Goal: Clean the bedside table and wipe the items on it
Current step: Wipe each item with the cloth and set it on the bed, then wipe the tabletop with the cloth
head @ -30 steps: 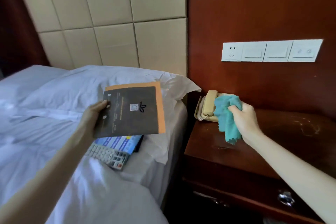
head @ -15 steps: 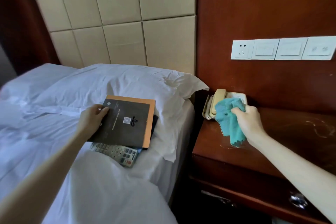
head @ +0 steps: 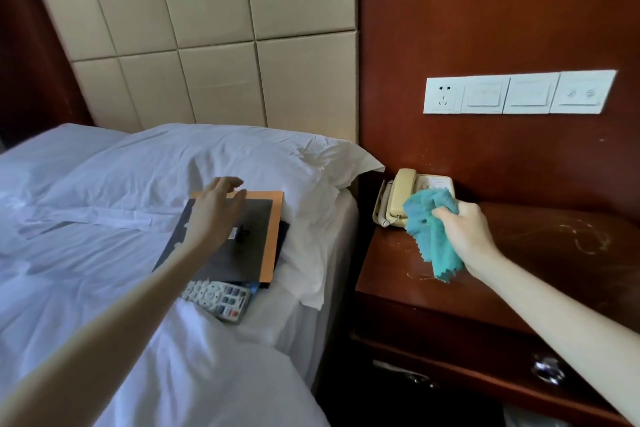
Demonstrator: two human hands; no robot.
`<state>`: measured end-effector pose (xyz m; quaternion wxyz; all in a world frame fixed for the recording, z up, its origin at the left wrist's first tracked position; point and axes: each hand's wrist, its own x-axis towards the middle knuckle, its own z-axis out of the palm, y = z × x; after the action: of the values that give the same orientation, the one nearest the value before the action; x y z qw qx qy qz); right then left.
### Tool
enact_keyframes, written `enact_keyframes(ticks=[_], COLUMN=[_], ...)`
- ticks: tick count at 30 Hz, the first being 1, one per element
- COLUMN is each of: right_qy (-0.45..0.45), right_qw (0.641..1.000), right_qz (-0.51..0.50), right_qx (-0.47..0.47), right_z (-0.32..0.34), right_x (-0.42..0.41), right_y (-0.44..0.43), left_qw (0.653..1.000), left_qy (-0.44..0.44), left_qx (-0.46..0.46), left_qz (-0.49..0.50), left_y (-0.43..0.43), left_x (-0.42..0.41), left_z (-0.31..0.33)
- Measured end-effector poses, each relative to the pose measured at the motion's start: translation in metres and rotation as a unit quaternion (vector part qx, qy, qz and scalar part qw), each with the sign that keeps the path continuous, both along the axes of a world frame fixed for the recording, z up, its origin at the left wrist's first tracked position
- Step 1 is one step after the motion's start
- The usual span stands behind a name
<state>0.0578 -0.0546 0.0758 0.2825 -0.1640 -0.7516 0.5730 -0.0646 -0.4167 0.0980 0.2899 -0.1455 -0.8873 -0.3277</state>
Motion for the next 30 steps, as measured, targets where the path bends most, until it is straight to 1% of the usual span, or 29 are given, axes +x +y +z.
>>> enact_keyframes(ticks=[2, 7, 13, 16, 18, 25, 28, 30], right_qy=[0.003, -0.004, -0.016, -0.021, -0.023, -0.059, -0.058, -0.063], right_qw=[1.000, 0.999, 0.994, 0.988, 0.983, 0.952, 0.931, 0.922], right_qz=[-0.002, -0.040, -0.106, -0.149, -0.173, -0.293, -0.345, -0.362], right_qx=[0.005, 0.029, 0.037, 0.047, 0.051, 0.072, 0.100, 0.120], right_z=[0.001, 0.004, 0.001, -0.001, -0.001, -0.010, -0.015, -0.017], right_x=[0.006, 0.027, 0.064, 0.083, 0.098, 0.158, 0.187, 0.206], right_y=[0.005, 0.029, 0.077, 0.106, 0.125, 0.187, 0.210, 0.220], left_qw=[1.000, 0.990, 0.970, 0.960, 0.952, 0.927, 0.918, 0.909], left_qy=[0.006, 0.000, -0.022, -0.017, -0.026, -0.056, -0.056, -0.054], left_qx=[0.010, 0.035, 0.010, -0.020, -0.024, -0.074, -0.097, -0.107], left_qz=[-0.028, -0.137, -0.241, -0.279, -0.303, -0.362, -0.381, -0.398], left_y=[0.024, 0.085, 0.167, 0.209, 0.235, 0.304, 0.327, 0.342], left_x=[0.006, 0.018, 0.032, 0.045, 0.055, 0.091, 0.106, 0.116], left_z=[0.002, -0.002, -0.020, -0.032, -0.042, -0.078, -0.091, -0.098])
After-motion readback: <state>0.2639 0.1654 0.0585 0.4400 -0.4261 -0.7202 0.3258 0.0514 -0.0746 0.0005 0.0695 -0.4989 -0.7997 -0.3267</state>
